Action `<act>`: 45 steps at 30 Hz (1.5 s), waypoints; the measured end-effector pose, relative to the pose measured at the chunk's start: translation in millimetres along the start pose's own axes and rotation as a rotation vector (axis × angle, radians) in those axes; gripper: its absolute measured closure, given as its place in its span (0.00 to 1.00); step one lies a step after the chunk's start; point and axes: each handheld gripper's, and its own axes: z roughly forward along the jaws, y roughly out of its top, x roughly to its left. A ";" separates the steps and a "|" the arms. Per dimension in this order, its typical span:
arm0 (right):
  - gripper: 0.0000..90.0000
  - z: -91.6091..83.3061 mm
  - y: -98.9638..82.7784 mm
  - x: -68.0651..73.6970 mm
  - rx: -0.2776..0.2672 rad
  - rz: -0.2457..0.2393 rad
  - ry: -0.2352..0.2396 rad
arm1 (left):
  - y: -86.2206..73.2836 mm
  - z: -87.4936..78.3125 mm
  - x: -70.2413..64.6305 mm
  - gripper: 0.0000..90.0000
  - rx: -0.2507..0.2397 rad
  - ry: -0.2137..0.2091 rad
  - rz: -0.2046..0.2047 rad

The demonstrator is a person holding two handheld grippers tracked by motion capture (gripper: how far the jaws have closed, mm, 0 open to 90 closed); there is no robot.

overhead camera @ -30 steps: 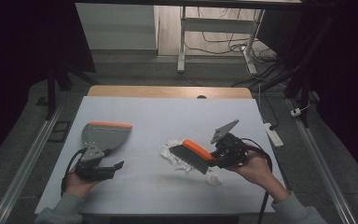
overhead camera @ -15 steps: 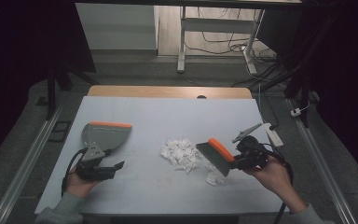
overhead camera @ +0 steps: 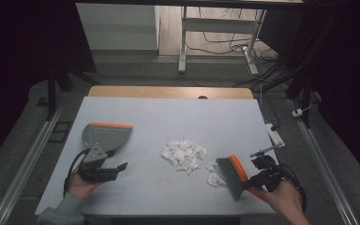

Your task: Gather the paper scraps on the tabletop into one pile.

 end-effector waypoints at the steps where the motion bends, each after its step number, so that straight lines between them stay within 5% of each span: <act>1: 0.77 1.3 2.0 1.0 -0.008 0.012 -0.008 | 0.2 0.4 0.2 0.34 0.000 -0.002 0.000; 7: 0.77 15.8 28.7 12.7 -0.031 0.029 0.018 | 1.4 2.0 0.9 0.34 0.001 -0.005 0.002; 15: 0.77 35.6 66.0 29.9 -0.054 -0.017 0.068 | 1.1 2.6 0.1 0.34 0.005 -0.001 0.001; 20: 0.77 30.3 68.6 33.5 -0.119 -0.045 0.096 | 0.3 2.1 0.4 0.34 0.008 0.003 -0.002; 25: 0.77 6.8 61.5 24.1 -0.225 -0.047 0.111 | 0.4 2.9 -0.1 0.34 0.015 0.005 0.001; 29: 0.77 -2.5 58.6 16.8 -0.252 -0.046 0.108 | 0.5 3.1 -0.7 0.34 0.017 0.007 0.001; 45: 0.77 -4.6 52.8 -21.1 -0.362 -0.066 0.112 | 0.3 3.7 -1.7 0.34 0.023 0.014 -0.004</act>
